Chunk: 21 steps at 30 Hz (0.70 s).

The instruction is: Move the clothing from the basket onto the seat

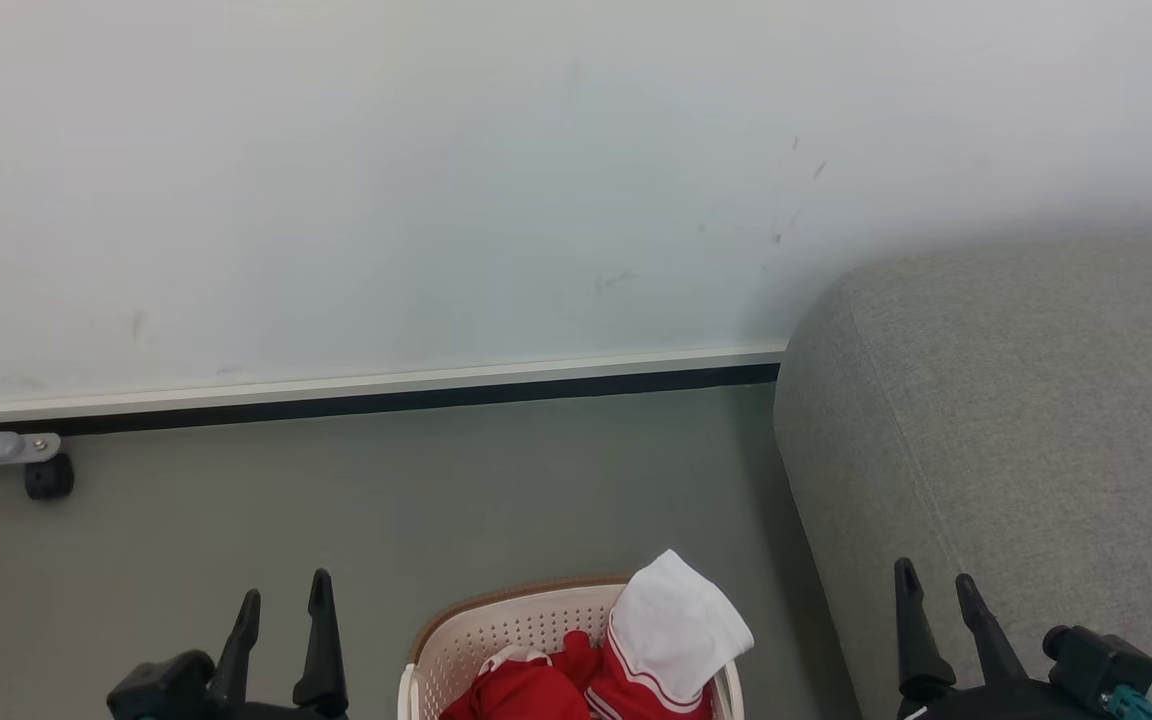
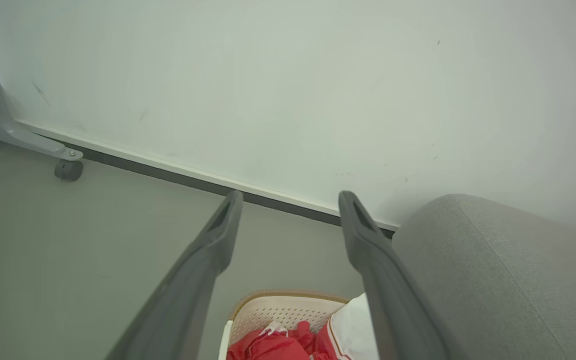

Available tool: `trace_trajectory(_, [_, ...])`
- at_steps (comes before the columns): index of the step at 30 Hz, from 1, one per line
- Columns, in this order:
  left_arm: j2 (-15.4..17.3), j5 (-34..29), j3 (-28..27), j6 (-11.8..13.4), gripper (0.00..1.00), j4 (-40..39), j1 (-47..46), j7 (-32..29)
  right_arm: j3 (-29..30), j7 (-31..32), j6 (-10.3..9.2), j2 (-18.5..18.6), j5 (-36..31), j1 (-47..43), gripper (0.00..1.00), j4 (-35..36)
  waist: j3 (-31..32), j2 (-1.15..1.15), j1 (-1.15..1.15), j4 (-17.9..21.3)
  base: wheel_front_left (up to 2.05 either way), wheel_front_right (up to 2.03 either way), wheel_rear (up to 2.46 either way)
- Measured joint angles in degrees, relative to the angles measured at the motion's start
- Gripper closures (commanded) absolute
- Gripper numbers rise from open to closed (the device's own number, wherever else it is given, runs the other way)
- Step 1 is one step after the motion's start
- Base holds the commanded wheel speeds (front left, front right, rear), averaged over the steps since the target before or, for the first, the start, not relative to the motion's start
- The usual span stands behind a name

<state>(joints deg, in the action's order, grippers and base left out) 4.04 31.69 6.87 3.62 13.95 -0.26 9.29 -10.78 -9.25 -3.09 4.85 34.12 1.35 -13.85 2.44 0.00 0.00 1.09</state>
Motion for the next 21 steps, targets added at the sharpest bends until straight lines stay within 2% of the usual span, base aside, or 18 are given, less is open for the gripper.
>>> trace_trajectory(21, [-0.03, -16.53, 2.15, 2.99, 0.0, 0.41, 1.99, 4.63, -4.33, -4.54, -1.96, 0.76, -17.34, -0.83, 0.0, 0.44, 0.59, 0.0, 0.0, 0.25, 0.0, 0.0, 0.0])
